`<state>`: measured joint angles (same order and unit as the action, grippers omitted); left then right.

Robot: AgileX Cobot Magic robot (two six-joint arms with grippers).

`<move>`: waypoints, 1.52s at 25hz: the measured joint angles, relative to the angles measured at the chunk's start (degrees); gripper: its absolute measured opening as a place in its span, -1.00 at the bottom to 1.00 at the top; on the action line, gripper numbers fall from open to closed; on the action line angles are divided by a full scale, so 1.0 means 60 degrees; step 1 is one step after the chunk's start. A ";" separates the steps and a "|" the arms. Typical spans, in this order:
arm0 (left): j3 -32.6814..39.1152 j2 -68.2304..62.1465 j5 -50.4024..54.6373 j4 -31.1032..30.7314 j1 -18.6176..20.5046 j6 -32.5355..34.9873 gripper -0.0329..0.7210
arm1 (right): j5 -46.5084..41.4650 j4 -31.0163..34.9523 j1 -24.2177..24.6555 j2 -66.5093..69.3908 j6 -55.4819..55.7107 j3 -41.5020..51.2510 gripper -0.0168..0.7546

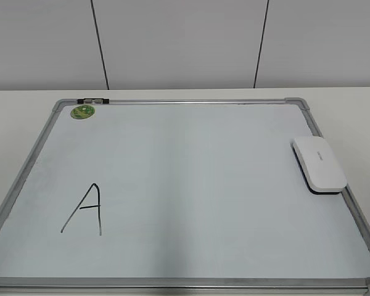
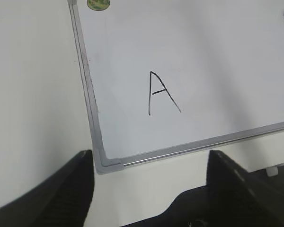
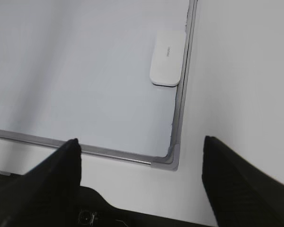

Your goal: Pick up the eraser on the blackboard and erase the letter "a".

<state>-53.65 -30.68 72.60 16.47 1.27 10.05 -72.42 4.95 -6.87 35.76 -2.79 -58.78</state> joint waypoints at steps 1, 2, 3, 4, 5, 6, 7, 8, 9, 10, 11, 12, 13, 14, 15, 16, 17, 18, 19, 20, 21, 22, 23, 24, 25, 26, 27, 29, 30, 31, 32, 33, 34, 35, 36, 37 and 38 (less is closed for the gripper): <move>0.0147 0.0347 0.0000 0.0000 -0.0015 -0.0012 0.53 | 0.0001 0.0033 0.0000 -0.0309 0.0000 0.0318 0.57; 0.0253 0.0587 0.0007 0.0000 -0.0015 -0.0029 0.52 | 0.0001 0.0052 0.0000 -0.0429 0.0000 0.0419 0.57; 0.0369 0.0857 0.0007 0.0000 -0.0015 -0.0020 0.51 | -0.0017 0.0057 0.0000 -0.0936 0.0000 0.0841 0.57; 0.0460 0.1060 0.0022 0.0000 -0.0015 -0.0035 0.50 | -0.0017 0.0035 0.0000 -0.1261 0.0000 0.1109 0.57; 0.0569 0.1281 0.0029 0.0000 -0.0015 -0.0035 0.49 | -0.0017 -0.0010 0.0000 -0.1516 0.0000 0.1317 0.57; 0.0687 0.1493 0.0029 0.0000 -0.0015 -0.0060 0.49 | -0.0017 -0.0077 0.0000 -0.1756 0.0000 0.1518 0.57; 0.0831 0.1698 0.0029 -0.0021 -0.0015 -0.0083 0.47 | -0.0017 -0.0147 0.0000 -0.2116 0.0000 0.1843 0.57; 0.0972 0.1856 0.0029 -0.0071 -0.0015 -0.0110 0.47 | -0.0017 -0.0189 0.0000 -0.2325 0.0000 0.2002 0.57; 0.1166 0.2026 0.0029 -0.0155 -0.0015 -0.0107 0.46 | -0.0017 -0.0265 0.0000 -0.2524 0.0000 0.2232 0.57; 0.1381 0.2174 0.0029 -0.0227 -0.0015 -0.0114 0.45 | -0.0017 -0.0415 0.0000 -0.2791 0.0000 0.2499 0.57; 0.1573 0.2281 0.0044 -0.0342 -0.0015 -0.0130 0.45 | -0.0017 -0.0525 0.0000 -0.2970 0.0000 0.2694 0.57; 0.1818 0.2404 0.0044 -0.0390 -0.0015 -0.0130 0.45 | -0.0017 -0.0701 0.0000 -0.3194 0.0000 0.2958 0.57; 0.2078 0.2518 0.0044 -0.0414 -0.0015 -0.0136 0.45 | 0.0001 -0.0825 0.0000 -0.3338 0.0000 0.3142 0.57; 0.2343 0.2611 0.0044 -0.0473 -0.0015 -0.0152 0.45 | 0.0019 -0.0976 0.0000 -0.3499 0.0000 0.3360 0.57; 0.2562 0.2655 0.0044 -0.0564 -0.0015 -0.0194 0.45 | 0.0016 -0.1080 0.0000 -0.3616 0.0000 0.3540 0.57; 0.2815 0.2702 0.0044 -0.0677 -0.0015 -0.0256 0.45 | 0.0040 -0.1171 0.0000 -0.3745 0.0000 0.3778 0.57; 0.3053 0.2702 0.0044 -0.0768 -0.0015 -0.0297 0.45 | 0.0063 -0.1190 0.0000 -0.3800 0.0000 0.3911 0.57; 0.3227 0.2702 0.0044 -0.0825 -0.0015 -0.0339 0.45 | 0.0108 -0.1209 0.0000 -0.3842 0.0000 0.4115 0.57; 0.3405 0.2702 0.0044 -0.0862 -0.0015 -0.0359 0.45 | 0.0172 -0.1209 0.0000 -0.3864 0.0000 0.4290 0.57; 0.3509 0.2702 0.0044 -0.0864 -0.0015 -0.0384 0.45 | 0.0210 -0.1209 0.0000 -0.3864 0.0000 0.4499 0.57; 0.3562 0.2702 0.0044 -0.0904 -0.0015 -0.0402 0.44 | 0.0274 -0.1209 0.0000 -0.3864 0.0000 0.4685 0.57; 0.3578 0.2702 0.0024 -0.0965 -0.0015 -0.0402 0.45 | 0.0379 -0.1209 0.0000 -0.3864 0.0000 0.4793 0.57; 0.3586 0.2702 -0.0081 -0.1041 -0.0015 -0.0402 0.45 | 0.0523 -0.1188 0.0000 -0.3864 0.0000 0.4812 0.57; 0.3586 0.2702 -0.0235 -0.1130 -0.0015 -0.0402 0.44 | 0.0722 -0.1187 0.0000 -0.3864 0.0000 0.4855 0.57; 0.3601 0.2702 -0.0424 -0.1240 -0.0015 -0.0402 0.44 | 0.0880 -0.1187 0.0000 -0.3864 0.0000 0.4910 0.57; 0.3629 0.2717 -0.0576 -0.1328 -0.0015 -0.0402 0.44 | 0.1035 -0.1173 0.0000 -0.3864 0.0018 0.4977 0.57; 0.3689 0.2717 -0.0725 -0.1410 -0.0015 -0.0419 0.44 | 0.1120 -0.1165 0.0000 -0.3864 0.0031 0.5052 0.57; 0.3773 0.2717 -0.0958 -0.1498 -0.0015 -0.0406 0.44 | 0.1145 -0.1150 0.0000 -0.3864 0.0076 0.5143 0.57; 0.3834 0.2717 -0.1104 -0.1524 -0.0015 -0.0423 0.44 | 0.1145 -0.1150 0.0000 -0.3864 0.0083 0.5143 0.57; 0.3909 0.2717 -0.1267 -0.1529 -0.0015 -0.0423 0.44 | 0.1166 -0.1143 0.0000 -0.3864 0.0098 0.5143 0.57; 0.3963 0.2717 -0.1380 -0.1529 -0.0015 -0.0423 0.44 | 0.1186 -0.1143 0.0000 -0.3864 0.0098 0.5143 0.57; 0.4003 0.2717 -0.1448 -0.1545 -0.0015 -0.0423 0.44 | 0.1186 -0.1143 0.0000 -0.3864 0.0098 0.5143 0.57; 0.4028 0.2717 -0.1470 -0.1545 -0.0015 -0.0423 0.44 | 0.1206 -0.1143 0.0000 -0.3864 0.0119 0.5143 0.57; 0.4052 0.2717 -0.1514 -0.1545 -0.0015 -0.0423 0.44 | 0.1206 -0.1143 0.0000 -0.3864 0.0119 0.5143 0.57; 0.4052 0.2717 -0.1512 -0.1545 -0.0015 -0.0423 0.44 | 0.1206 -0.1143 0.0000 -0.3864 0.0126 0.5143 0.57; 0.4052 0.2717 -0.1533 -0.1545 -0.0015 -0.0423 0.44 | 0.1206 -0.1143 0.0000 -0.3864 0.0126 0.5143 0.57; 0.4052 0.2717 -0.1552 -0.1545 -0.0015 -0.0423 0.43 | 0.1206 -0.1143 0.0000 -0.3864 0.0126 0.5143 0.57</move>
<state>-29.34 -14.38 63.29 7.20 1.17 7.52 -65.18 -1.91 -6.87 12.57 -2.03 -27.92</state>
